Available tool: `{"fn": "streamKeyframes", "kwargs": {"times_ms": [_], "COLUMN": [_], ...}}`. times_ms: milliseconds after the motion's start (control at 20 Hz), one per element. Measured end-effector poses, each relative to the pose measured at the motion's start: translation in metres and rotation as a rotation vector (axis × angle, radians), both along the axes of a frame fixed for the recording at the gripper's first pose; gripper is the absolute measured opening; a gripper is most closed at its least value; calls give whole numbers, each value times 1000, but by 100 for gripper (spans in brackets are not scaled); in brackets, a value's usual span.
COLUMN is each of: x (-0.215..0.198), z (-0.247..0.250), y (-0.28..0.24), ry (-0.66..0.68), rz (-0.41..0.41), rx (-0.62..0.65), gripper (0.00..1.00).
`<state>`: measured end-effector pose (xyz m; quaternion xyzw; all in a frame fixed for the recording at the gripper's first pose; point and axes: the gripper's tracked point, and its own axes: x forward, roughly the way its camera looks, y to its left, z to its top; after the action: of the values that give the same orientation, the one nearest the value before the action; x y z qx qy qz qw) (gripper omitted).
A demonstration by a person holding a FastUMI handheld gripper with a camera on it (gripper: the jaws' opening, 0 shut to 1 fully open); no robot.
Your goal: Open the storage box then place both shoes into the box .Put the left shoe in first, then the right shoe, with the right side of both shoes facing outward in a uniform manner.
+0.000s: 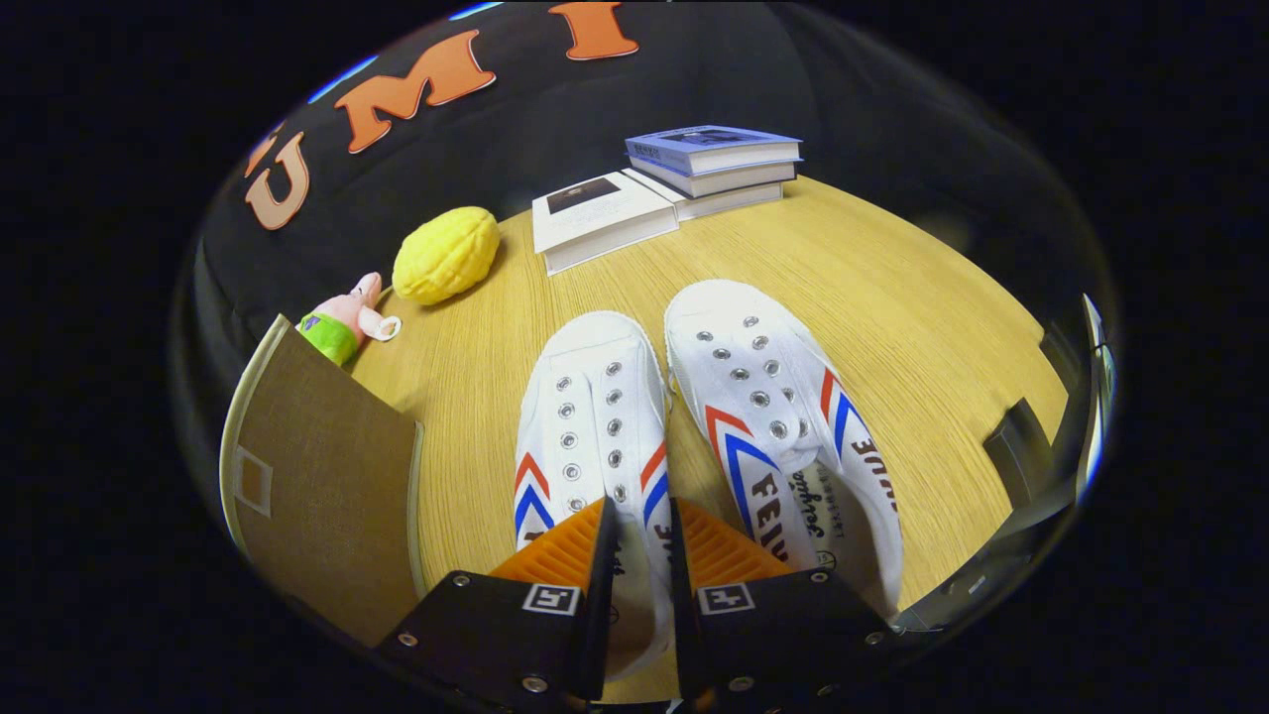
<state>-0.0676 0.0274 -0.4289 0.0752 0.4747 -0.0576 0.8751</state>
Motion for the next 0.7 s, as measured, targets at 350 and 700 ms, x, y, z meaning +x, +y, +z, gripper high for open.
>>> {"fn": "streamKeyframes", "kwargs": {"times_ms": [350,700], "x": [6,35], "z": [17,95], "y": [4,27], "ry": [-55,-184], "rz": [-36,2], "rx": [53,40], "gripper": [0,0]}}
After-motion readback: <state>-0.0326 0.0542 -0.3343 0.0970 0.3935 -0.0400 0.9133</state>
